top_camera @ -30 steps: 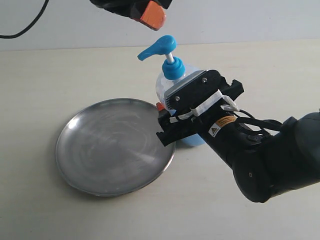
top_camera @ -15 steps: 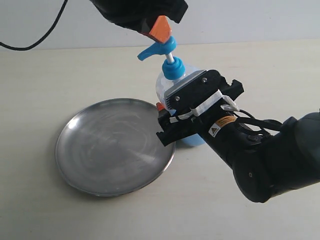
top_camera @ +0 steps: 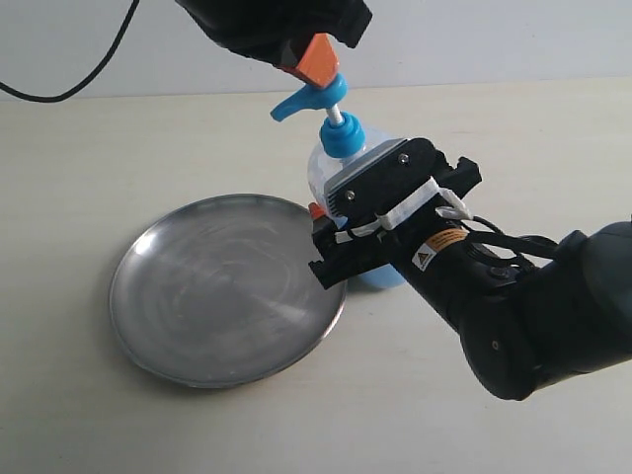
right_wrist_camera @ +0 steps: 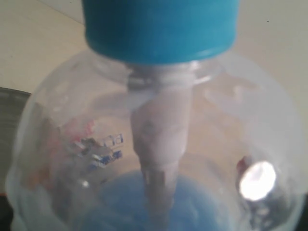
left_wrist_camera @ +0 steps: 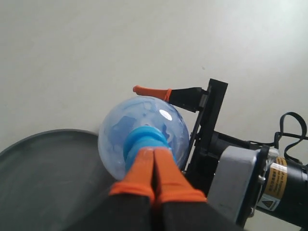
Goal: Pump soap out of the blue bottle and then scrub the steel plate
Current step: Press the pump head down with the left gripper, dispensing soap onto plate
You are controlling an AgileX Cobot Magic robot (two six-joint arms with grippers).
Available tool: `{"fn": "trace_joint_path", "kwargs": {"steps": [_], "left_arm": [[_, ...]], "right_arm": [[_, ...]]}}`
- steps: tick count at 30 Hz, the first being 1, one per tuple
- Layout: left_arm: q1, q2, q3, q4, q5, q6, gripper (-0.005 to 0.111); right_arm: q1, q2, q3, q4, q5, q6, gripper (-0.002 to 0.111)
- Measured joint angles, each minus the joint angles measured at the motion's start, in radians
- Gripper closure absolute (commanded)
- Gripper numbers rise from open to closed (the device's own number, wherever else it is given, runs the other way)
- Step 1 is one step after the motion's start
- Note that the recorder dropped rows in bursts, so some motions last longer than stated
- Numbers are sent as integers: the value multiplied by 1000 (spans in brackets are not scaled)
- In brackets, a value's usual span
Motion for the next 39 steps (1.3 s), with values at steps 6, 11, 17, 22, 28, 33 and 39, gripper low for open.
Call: {"fn": "trace_joint_path", "kwargs": {"steps": [6,11,17,22,28,33,39], "left_arm": [[0,-2,25,-4,-18,0,107],[0,-4,45,-8,-36,0,107],[0,-6,52,-11,-48,0,107],[0,-6,52,-11,-48,0,107],[0,6,52,-12,-47,0,107],[0,32,48,-22,-49,0,107],[0,43,44,-37,-54,0,107]], "right_arm": [[0,0,0,-1,0,0,108],[-2,0,0,-14,0,6,108],[-3,0,0,-19,0,13,108],[-3,0,0,-19,0,15,108],[-3,0,0,-19,0,17,108],[-3,0,0,-15,0,24,108],[-6,0,0,-11,0,36,108]]}}
